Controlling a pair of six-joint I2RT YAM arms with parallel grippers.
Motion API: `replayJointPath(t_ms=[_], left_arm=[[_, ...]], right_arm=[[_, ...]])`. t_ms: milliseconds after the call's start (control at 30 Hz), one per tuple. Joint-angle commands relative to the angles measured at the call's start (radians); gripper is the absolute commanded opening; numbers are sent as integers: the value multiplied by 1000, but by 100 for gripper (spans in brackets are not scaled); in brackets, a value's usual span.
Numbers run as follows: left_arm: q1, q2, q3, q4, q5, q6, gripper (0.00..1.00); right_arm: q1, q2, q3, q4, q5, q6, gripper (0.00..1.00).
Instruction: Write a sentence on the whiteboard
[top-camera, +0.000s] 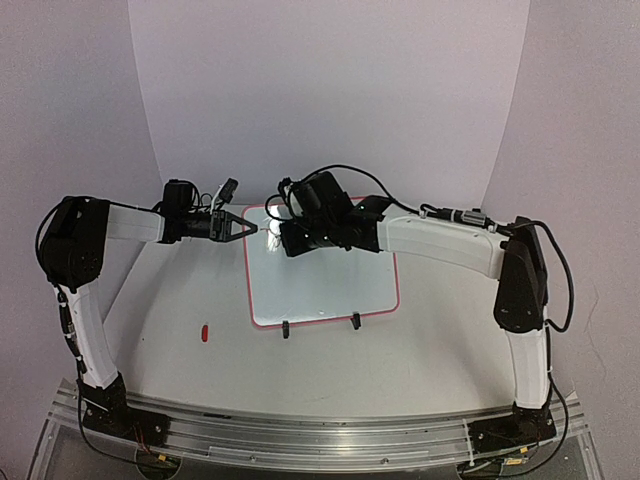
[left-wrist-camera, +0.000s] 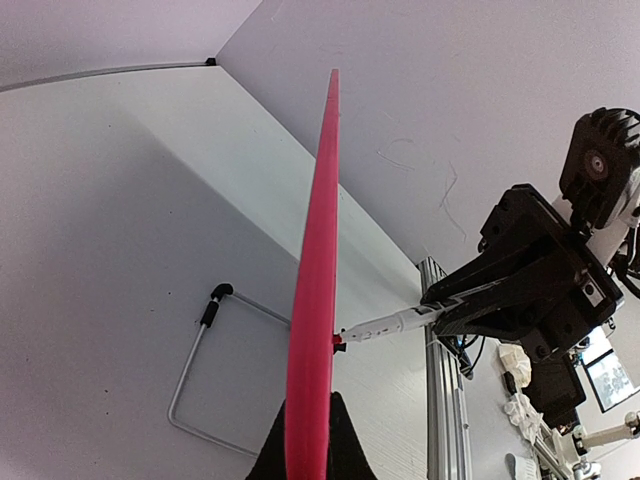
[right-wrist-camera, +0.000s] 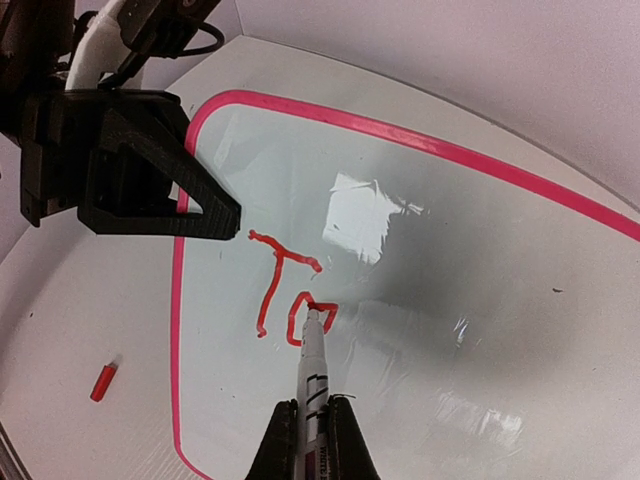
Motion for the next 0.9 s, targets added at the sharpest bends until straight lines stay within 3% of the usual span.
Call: replayJointPath(t_ms=[0,367,867], left_arm=[[-19,-19,-8,12,-56,77,0],[-19,-13,-6,16,-65,70,0],[-19,-8,-1,16,-68,67,0]], right_arm=[[-12,21,25,-3,26,-1,0],[-5,-68,-2,6,-49,-46,0],[6,-201,-189,103,-34,-9,0]])
